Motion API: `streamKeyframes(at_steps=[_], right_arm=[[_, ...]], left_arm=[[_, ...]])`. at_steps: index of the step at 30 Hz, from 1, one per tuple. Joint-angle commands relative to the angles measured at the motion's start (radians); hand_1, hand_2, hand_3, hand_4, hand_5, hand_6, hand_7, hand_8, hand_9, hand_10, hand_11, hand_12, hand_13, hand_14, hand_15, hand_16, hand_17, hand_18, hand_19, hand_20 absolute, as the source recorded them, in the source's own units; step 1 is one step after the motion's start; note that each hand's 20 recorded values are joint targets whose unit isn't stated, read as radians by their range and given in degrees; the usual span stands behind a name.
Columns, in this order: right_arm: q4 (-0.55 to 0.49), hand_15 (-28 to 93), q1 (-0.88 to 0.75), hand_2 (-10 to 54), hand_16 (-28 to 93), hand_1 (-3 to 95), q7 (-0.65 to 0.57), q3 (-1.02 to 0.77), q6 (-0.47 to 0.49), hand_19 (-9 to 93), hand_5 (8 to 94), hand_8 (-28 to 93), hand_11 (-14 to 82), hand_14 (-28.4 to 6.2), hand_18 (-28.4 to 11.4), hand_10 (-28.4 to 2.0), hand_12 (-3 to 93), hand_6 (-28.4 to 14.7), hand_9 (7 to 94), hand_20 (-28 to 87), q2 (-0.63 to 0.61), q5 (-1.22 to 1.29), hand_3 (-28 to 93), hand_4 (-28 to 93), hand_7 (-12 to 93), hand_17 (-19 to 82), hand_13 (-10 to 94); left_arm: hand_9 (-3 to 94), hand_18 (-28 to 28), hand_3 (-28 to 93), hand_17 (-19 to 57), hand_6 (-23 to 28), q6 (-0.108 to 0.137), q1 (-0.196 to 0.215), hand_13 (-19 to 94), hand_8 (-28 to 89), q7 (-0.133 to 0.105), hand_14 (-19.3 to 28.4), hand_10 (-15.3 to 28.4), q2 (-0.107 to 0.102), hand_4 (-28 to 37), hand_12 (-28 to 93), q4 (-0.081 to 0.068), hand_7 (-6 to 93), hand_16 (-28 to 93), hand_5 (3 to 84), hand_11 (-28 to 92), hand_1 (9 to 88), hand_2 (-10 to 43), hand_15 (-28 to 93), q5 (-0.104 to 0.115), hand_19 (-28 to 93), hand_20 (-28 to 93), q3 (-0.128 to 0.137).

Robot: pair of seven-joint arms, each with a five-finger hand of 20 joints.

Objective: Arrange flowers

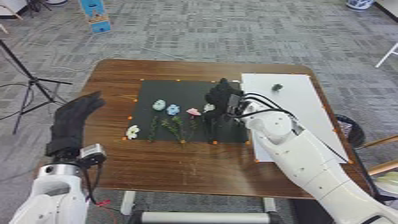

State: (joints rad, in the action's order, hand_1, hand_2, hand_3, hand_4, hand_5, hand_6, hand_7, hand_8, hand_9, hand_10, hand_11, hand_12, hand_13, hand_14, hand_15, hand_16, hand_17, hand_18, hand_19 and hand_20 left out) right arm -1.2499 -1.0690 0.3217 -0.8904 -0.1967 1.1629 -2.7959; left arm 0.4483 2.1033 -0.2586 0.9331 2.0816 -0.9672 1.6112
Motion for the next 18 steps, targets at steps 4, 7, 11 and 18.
streamKeyframes(at_steps=[4,7,11,18], right_arm=[[-0.075,70,0.021,-6.9,44,20.3,-0.063,0.02,0.03,80,72.2,-10,40.5,-14.2,-26.0,-13.8,34.2,-0.2,78.9,68,-0.044,0.114,67,-16,24,32,70],[-0.105,70,0.023,-6.9,44,17.9,-0.083,0.021,0.024,80,72.3,-9,40.3,-14.6,-26.3,-14.1,34.2,-0.5,78.9,68,-0.066,0.156,66,-16,24,32,69],[-0.134,70,0.032,-6.7,44,15.5,-0.101,0.012,0.02,80,72.2,-9,40.2,-14.9,-26.5,-14.3,34.2,-0.8,78.7,68,-0.085,0.194,65,-16,23,32,69],[-0.123,68,0.067,-3.9,44,13.6,-0.133,-0.044,-0.01,78,70.1,-9,38.1,-15.3,-26.5,-15.2,33.7,-1.2,76.5,68,-0.16,0.18,65,-16,21,30,68]], left_arm=[[49.4,5.0,73,5.4,4.6,0.001,-0.004,34,-8,-0.011,12.3,13.5,-0.01,-28.3,10,-0.002,13.9,-2,48.8,18,18.6,5.6,10,0.006,1,14,0.008],[49.3,4.2,73,5.3,4.7,-0.001,-0.01,33,-8,-0.002,12.1,13.5,-0.012,-28.3,10,-0.004,13.6,-2,48.8,18,17.7,5.0,10,0.002,1,14,0.004],[49.2,4.0,73,5.1,4.8,-0.003,-0.007,33,-8,-0.003,12.1,13.5,-0.008,-28.3,10,-0.003,13.4,-2,48.8,18,17.5,4.8,9,0.002,1,14,0.005],[49.0,4.2,74,4.7,4.8,-0.001,0.006,33,-8,-0.013,12.1,13.4,-0.004,-28.3,10,0.002,13.2,-2,48.7,18,17.6,4.3,9,0.002,1,14,0.016]])
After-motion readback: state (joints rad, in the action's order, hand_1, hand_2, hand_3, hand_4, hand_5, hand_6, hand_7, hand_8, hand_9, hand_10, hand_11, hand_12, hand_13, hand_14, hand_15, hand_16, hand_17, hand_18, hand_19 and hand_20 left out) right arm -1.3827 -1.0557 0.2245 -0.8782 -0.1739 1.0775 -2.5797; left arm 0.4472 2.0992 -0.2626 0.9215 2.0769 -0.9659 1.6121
